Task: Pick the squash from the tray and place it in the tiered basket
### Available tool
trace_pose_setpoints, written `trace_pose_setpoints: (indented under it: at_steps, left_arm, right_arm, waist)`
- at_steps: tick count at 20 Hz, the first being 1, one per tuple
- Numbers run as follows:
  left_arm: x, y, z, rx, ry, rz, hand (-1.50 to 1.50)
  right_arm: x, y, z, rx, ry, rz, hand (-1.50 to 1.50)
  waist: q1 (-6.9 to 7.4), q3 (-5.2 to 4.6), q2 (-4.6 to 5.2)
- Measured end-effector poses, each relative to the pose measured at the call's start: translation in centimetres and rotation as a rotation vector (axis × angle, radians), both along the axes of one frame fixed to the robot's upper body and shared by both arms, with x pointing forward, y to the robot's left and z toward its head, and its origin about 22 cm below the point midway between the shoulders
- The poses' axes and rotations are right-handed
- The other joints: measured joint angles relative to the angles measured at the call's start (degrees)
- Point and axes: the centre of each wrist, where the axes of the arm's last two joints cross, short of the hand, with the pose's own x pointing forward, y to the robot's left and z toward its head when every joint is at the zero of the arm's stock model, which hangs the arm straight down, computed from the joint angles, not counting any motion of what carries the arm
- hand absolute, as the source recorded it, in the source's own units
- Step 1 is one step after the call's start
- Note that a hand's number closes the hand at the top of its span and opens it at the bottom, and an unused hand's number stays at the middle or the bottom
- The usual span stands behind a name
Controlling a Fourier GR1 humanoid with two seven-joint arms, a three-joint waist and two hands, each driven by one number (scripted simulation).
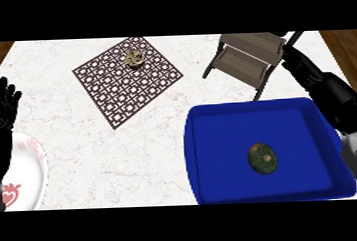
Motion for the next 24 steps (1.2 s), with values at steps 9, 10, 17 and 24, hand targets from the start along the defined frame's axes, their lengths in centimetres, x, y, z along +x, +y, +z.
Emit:
trace_pose_setpoints:
  at_steps: [9,10,17,24]
  left_arm:
    - [-0.8,-1.1,-3.6,-0.136,0.263,-0.048,0.00]
    - [-1.0,-1.3,-3.9,-0.150,0.285,-0.055,0.00]
    - [-0.3,-2.3,-4.1,-0.196,0.373,-0.116,0.00]
    - [-0.3,-2.6,-3.6,-0.198,0.391,-0.136,0.00]
  right_arm:
    - [-2.5,2.1,-3.8,0.034,-0.189,-0.323,-1.50]
    - [-2.9,2.0,-4.9,0.059,-0.178,-0.419,-1.50]
    - [-7.8,5.5,-10.4,-0.030,-0.286,-0.738,-1.50]
    - [-11.8,2.8,-12.1,-0.432,-0.187,-0.746,-1.50]
  waist:
    - [-3.95,1.66,-0.59]
    - [-4.15,1.78,-0.59]
    - [-2.29,1.99,-0.74]
    - [-1.61,1.57,-0.80]
